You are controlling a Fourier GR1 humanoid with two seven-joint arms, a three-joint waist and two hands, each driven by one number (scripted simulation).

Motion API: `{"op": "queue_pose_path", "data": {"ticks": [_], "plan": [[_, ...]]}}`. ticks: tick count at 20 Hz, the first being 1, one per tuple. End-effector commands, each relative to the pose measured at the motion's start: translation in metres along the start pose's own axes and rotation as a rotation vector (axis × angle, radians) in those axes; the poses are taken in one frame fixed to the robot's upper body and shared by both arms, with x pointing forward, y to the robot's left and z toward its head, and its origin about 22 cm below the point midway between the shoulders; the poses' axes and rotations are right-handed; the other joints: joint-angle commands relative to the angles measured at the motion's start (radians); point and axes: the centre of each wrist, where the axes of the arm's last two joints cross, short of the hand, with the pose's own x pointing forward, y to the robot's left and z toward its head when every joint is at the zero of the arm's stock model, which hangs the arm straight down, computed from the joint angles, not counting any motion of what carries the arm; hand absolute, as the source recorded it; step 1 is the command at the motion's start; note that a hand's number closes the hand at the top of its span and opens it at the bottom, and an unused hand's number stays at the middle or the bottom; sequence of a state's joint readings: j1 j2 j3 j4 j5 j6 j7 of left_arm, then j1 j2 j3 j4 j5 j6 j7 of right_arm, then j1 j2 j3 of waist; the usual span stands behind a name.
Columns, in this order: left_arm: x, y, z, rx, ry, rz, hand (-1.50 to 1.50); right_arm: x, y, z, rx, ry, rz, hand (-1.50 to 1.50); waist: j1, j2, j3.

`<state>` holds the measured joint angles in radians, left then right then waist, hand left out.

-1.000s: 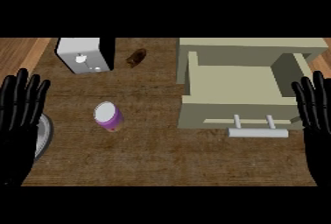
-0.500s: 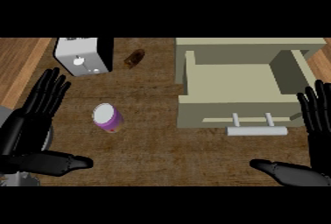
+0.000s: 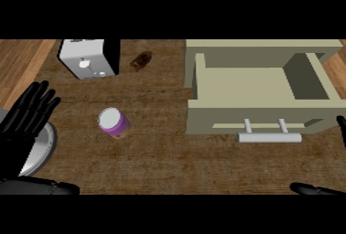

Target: Pick up the can, place it into the drawer and close the drawer

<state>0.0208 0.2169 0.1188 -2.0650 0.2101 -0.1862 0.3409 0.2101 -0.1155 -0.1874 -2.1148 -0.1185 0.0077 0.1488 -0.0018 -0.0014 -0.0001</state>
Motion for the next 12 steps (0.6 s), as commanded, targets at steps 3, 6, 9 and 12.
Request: {"op": "queue_pose_path", "data": {"ticks": [3,6,9,12], "plan": [[0.020,0.002,0.015,0.015,0.001,0.002,-1.50,-0.007,-0.037,0.023,-0.003,0.004,0.008,-1.50,-0.002,0.000,0.000],[0.019,0.012,0.013,0.055,-0.008,0.062,-1.50,-0.017,-0.047,0.028,-0.008,-0.001,-0.008,-1.50,-0.003,0.000,0.000],[0.023,-0.002,0.019,0.058,0.046,0.131,-1.50,0.012,-0.040,0.028,0.029,0.021,0.014,-1.50,-0.002,-0.001,0.000],[0.020,0.023,0.012,0.068,0.063,0.206,-1.50,-0.002,-0.045,0.034,0.008,0.001,0.004,-1.50,-0.002,0.000,0.000]]}}
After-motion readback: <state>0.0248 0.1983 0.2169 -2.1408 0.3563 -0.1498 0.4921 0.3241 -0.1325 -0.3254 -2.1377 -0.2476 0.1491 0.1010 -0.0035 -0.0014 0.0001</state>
